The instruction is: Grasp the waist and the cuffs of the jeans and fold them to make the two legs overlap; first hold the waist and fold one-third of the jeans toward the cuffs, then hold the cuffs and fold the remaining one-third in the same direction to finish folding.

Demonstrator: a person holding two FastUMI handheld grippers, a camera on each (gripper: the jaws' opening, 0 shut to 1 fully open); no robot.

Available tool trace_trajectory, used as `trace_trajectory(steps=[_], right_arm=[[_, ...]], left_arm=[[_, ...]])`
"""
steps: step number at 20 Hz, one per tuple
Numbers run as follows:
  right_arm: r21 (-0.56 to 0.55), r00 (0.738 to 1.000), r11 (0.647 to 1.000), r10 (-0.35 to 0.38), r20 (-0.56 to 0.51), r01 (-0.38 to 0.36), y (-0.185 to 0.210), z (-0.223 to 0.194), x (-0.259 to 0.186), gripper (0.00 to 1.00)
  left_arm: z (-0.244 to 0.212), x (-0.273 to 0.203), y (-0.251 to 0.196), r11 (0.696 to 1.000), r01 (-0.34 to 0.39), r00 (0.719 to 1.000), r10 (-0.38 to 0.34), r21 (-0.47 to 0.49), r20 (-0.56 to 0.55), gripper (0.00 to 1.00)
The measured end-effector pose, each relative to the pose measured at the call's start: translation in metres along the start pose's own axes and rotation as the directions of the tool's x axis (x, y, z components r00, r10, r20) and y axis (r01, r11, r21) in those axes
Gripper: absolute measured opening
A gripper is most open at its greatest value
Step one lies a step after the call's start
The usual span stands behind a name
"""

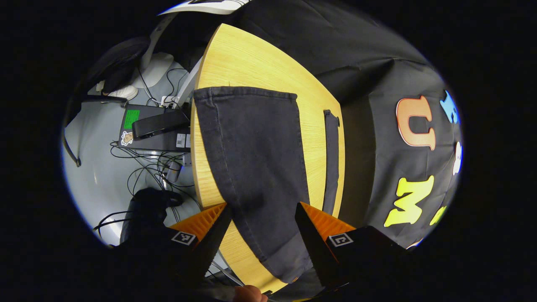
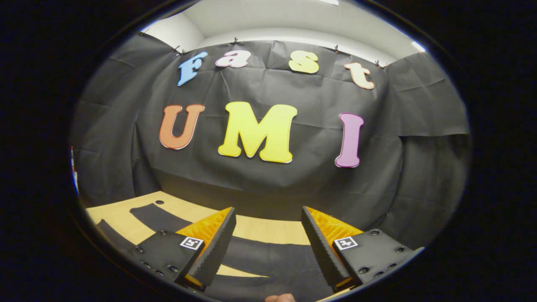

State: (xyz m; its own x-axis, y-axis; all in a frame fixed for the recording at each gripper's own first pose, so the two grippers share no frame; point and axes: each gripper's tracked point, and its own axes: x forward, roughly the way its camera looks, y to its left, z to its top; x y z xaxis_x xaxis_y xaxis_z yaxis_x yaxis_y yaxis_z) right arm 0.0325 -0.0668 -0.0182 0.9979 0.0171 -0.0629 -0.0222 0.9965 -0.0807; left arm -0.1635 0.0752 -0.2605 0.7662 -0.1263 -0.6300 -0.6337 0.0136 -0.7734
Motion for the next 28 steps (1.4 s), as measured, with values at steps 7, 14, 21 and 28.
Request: trace_trajectory(steps=[7,14,21,28], right_arm=[[-0.026,1.0,1.0,-0.01,-0.015,0.01,0.0,-0.006,0.005,0.97],[-0.025,0.997,0.997,-0.069,-0.045,0.068,-0.025,-0.013,0.009,0.97],[0.024,0.984,0.991,-0.125,-0.126,0.129,-0.059,-0.037,0.005,0.97],[0.287,0.836,0.888,-0.171,-0.522,0.36,-0.145,-0.162,-0.037,0.97]], left_arm=[[0.014,0.031,-0.031,0.988,0.146,0.989,-0.147,0.048,0.018,0.98],[0.031,0.066,-0.034,0.981,0.194,0.981,-0.194,0.008,0.004,0.67],[0.032,0.069,-0.025,0.988,0.15,0.988,-0.149,0.029,-0.041,0.03],[0.033,0.07,-0.026,0.99,0.139,0.989,-0.139,-0.001,-0.047,0.03]])
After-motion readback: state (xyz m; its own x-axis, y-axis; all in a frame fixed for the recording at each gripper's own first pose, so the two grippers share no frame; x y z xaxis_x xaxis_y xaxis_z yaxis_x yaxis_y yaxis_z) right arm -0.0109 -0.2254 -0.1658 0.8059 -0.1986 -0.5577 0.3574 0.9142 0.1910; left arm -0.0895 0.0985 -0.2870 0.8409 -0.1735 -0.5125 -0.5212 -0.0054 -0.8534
